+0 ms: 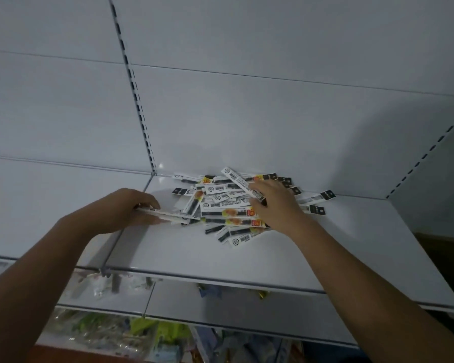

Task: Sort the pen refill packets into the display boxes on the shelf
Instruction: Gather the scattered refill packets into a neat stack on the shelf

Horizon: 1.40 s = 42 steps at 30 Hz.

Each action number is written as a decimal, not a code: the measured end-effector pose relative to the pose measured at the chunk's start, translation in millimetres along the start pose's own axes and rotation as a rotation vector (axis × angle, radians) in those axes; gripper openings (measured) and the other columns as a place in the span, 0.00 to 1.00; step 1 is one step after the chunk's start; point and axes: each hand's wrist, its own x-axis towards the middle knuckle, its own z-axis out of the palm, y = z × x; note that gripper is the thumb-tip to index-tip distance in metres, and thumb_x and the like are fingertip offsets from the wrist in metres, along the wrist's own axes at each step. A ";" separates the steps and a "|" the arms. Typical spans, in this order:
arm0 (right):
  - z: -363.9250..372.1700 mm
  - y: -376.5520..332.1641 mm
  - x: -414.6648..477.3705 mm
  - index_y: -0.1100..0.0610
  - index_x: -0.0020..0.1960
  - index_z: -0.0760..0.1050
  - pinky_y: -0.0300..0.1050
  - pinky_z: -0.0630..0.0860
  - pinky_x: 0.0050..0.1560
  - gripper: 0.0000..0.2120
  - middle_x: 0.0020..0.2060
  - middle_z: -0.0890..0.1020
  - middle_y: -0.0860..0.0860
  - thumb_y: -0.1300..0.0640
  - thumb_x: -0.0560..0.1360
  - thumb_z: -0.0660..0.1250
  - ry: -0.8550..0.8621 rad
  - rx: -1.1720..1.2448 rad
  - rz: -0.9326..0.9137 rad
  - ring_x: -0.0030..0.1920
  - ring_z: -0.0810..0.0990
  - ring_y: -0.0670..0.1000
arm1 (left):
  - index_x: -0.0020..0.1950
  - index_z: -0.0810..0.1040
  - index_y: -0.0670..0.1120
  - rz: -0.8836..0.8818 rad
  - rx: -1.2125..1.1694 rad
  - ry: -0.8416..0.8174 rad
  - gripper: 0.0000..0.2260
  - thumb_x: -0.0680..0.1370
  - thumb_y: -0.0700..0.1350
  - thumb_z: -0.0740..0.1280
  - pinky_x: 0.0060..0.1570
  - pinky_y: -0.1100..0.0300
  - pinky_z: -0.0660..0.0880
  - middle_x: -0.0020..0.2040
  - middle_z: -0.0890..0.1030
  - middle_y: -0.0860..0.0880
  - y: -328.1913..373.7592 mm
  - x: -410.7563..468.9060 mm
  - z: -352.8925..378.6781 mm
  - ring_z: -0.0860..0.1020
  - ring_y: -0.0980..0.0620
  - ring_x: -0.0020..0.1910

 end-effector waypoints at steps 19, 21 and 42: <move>-9.0 3.4 -17.4 0.50 0.71 0.77 0.50 0.81 0.58 0.16 0.62 0.79 0.47 0.56 0.84 0.63 0.090 0.258 0.036 0.58 0.79 0.47 | 0.67 0.80 0.52 0.199 -0.062 0.219 0.14 0.85 0.55 0.63 0.49 0.55 0.76 0.49 0.81 0.55 91.3 85.7 -0.6 0.79 0.57 0.46; -11.5 5.3 -19.9 0.52 0.72 0.75 0.44 0.78 0.59 0.16 0.65 0.78 0.49 0.56 0.85 0.62 0.137 0.311 0.108 0.59 0.78 0.47 | 0.71 0.77 0.50 0.245 0.028 0.169 0.15 0.86 0.51 0.62 0.52 0.54 0.77 0.50 0.77 0.52 112.1 103.1 20.5 0.76 0.56 0.46; -11.3 -1.1 -13.9 0.50 0.67 0.78 0.55 0.70 0.71 0.15 0.65 0.77 0.48 0.53 0.81 0.68 0.166 0.128 0.031 0.67 0.73 0.51 | 0.54 0.84 0.48 -0.261 -0.044 0.109 0.15 0.75 0.56 0.76 0.49 0.54 0.80 0.48 0.85 0.49 36.2 86.0 23.4 0.82 0.49 0.47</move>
